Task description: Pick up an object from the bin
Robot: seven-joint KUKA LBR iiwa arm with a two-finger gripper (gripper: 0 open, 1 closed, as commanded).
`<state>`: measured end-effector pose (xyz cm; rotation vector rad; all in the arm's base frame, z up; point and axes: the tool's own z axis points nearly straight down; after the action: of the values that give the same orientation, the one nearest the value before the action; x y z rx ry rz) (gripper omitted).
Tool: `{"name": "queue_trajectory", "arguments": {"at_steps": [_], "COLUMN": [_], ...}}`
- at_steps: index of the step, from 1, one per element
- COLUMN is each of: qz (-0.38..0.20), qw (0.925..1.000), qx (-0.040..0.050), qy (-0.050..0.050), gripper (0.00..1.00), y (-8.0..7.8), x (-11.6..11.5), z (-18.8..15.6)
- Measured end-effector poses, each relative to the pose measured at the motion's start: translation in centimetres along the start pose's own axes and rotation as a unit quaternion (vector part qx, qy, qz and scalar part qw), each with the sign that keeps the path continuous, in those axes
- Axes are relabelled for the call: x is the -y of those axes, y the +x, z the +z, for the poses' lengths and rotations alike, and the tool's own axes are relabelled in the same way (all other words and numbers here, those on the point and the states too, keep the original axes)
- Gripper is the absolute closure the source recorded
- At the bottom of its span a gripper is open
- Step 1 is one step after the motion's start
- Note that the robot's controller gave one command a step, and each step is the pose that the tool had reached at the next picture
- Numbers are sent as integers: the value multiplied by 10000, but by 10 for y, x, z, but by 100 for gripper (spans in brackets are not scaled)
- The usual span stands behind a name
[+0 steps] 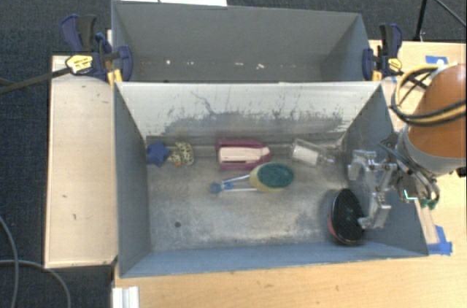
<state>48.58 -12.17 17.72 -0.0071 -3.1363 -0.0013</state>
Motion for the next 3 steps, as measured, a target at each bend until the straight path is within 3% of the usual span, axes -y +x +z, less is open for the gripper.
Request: {"name": "queue_trajectory", "arguments": {"at_steps": [1,2,3], "qz": [-42,-59,-76], "qw": [10000,9999,9998], "qx": [24,118,204], "qy": [-7,16,35], "gripper": [0,100,0], "y": [-6,-11,-15], "x": [-1,0,1], "z": [90,85,82]}}
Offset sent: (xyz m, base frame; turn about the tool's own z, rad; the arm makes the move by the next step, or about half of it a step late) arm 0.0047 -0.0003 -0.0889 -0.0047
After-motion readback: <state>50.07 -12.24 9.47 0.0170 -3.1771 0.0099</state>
